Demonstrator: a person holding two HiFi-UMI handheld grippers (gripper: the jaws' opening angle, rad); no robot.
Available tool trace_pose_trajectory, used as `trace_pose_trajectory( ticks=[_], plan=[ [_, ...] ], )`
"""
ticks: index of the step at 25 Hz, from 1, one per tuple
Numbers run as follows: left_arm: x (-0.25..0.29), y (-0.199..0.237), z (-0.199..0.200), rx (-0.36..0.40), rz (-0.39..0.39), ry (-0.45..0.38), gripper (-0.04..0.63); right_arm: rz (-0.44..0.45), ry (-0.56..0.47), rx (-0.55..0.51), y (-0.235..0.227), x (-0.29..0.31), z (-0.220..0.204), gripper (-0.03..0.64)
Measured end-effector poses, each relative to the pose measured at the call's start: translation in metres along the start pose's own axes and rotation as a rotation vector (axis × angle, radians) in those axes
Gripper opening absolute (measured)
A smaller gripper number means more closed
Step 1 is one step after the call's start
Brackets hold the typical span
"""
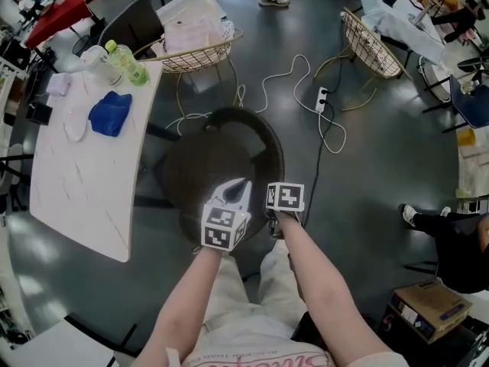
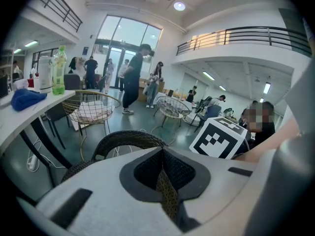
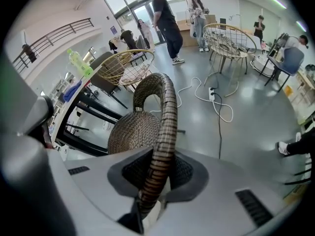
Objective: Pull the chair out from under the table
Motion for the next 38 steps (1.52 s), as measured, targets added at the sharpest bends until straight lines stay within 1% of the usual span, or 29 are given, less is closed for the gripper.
trace_pose_trajectory(
  ticks=[18,21,26,32,38],
  plan=[
    [0.046,-0.092,0.007,0.007,-0.014,0.012,0.005,-0.021,0.004,0.015,-0.126,-0.053,0.009,0.063],
    [0.058,-0.111,0.008,0.010,-0.026,0.020,0.005,-0.027,0.003,0.020,-0.149,-0.062,0.011,0.063],
    [0.079,-0.143,0.007,0.019,-0.054,0.056,0.005,-0.037,0.001,0.030,-0.186,-0.078,0.013,0.063],
    [0.101,-0.181,0.005,0.036,-0.089,0.077,0.005,-0.060,-0.008,0.066,-0.231,-0.095,0.011,0.063],
    [0.114,-0.208,0.005,0.056,-0.121,0.097,0.005,-0.085,-0.014,0.095,-0.269,-0.116,0.008,0.063]
  ],
)
Point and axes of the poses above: the fingertips, and each gripper's own axes: x forward along the fingers, y to its left, z out of its top, the point moved 2 cm from there along -x, backward along the fingers, and after that the axes turned 6 degrees about z, right-handed, at the moved point
